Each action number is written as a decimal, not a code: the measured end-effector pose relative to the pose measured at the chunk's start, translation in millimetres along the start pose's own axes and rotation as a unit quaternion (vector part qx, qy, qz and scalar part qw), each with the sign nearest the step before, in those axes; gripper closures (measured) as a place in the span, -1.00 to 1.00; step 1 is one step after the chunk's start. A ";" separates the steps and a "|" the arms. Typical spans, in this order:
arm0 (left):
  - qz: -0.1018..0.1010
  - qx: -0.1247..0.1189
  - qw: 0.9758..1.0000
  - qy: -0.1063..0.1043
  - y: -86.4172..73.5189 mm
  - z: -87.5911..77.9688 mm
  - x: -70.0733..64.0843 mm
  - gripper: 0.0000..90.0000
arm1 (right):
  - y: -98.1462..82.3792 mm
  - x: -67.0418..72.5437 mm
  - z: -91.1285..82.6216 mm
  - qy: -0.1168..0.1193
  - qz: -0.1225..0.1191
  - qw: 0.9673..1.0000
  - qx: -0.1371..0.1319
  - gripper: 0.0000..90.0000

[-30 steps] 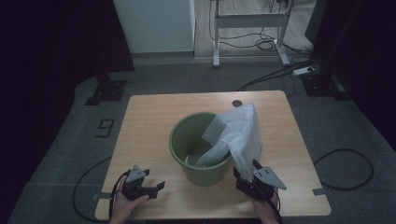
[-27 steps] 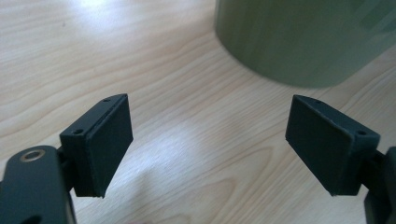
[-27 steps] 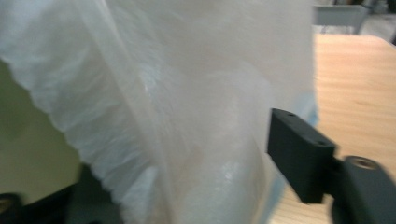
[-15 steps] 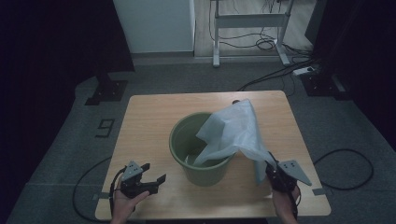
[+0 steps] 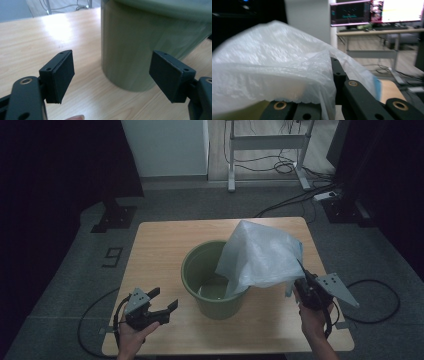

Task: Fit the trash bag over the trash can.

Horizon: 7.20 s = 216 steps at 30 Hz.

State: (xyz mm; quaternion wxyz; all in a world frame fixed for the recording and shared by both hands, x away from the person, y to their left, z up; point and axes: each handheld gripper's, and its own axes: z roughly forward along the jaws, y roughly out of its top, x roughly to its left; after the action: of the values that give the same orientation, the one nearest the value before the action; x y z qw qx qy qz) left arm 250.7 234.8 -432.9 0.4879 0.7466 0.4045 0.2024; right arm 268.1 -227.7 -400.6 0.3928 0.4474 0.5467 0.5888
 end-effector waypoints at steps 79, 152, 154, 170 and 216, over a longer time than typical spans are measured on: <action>0.094 -0.103 0.990 0.003 73.9 33.7 -99.1 0.23 | 17.0 115.7 46.7 0.154 -0.057 0.983 0.079 0.80; -0.089 -0.163 0.983 -0.002 39.5 -16.3 -12.4 0.99 | -28.0 -12.3 47.4 -0.007 -0.048 0.993 0.103 0.98; -0.089 -0.160 0.983 -0.004 37.5 -14.9 -12.4 0.99 | -29.5 -15.1 48.6 -0.010 -0.049 0.993 0.106 0.98; -0.077 -0.150 0.986 -0.002 33.6 -2.7 -24.8 0.98 | -37.3 18.6 -10.9 0.024 -0.025 0.996 0.081 -0.24; 0.043 -0.086 0.994 -0.045 76.0 7.5 -88.2 -0.31 | -23.3 78.3 9.5 0.105 -0.027 0.989 0.104 -0.26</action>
State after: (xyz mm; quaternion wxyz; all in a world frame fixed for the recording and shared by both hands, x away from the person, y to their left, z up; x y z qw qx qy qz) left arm 234.7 144.9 -360.2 0.5583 0.7273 0.3306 0.2237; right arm 253.8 -148.1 -416.1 0.3000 0.4064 0.6554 0.5615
